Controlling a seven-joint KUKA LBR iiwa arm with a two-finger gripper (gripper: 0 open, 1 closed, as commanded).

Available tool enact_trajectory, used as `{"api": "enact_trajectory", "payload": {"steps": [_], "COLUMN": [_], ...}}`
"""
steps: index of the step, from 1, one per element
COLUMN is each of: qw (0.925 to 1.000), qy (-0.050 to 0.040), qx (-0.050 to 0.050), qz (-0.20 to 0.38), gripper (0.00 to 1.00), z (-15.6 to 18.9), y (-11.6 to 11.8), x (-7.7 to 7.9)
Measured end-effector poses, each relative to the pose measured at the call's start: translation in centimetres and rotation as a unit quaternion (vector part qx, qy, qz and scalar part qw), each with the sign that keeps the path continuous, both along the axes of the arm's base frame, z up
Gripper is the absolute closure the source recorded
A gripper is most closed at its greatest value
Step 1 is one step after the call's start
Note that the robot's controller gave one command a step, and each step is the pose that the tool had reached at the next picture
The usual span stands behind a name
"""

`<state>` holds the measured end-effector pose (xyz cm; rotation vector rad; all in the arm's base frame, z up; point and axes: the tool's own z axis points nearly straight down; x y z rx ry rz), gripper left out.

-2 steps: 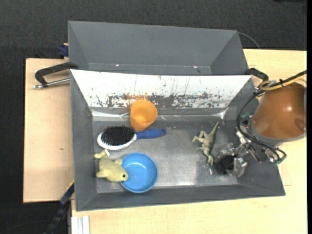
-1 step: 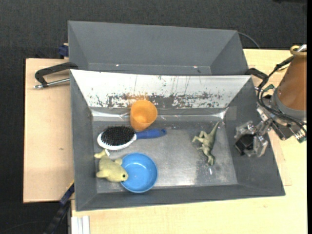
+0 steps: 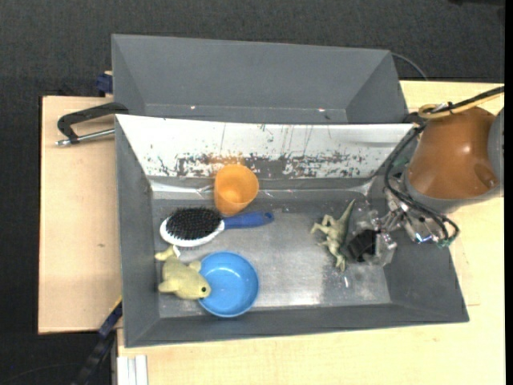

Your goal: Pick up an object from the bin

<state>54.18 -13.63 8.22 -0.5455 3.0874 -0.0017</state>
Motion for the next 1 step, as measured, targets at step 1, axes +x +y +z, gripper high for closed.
{"api": "enact_trajectory", "payload": {"steps": [1], "qw": [0.9999], "qy": [-0.0048], "qx": [-0.002], "qz": [0.013], "gripper": [1.0], "z": [18.22], "y": [0.07], "x": [0.72]}}
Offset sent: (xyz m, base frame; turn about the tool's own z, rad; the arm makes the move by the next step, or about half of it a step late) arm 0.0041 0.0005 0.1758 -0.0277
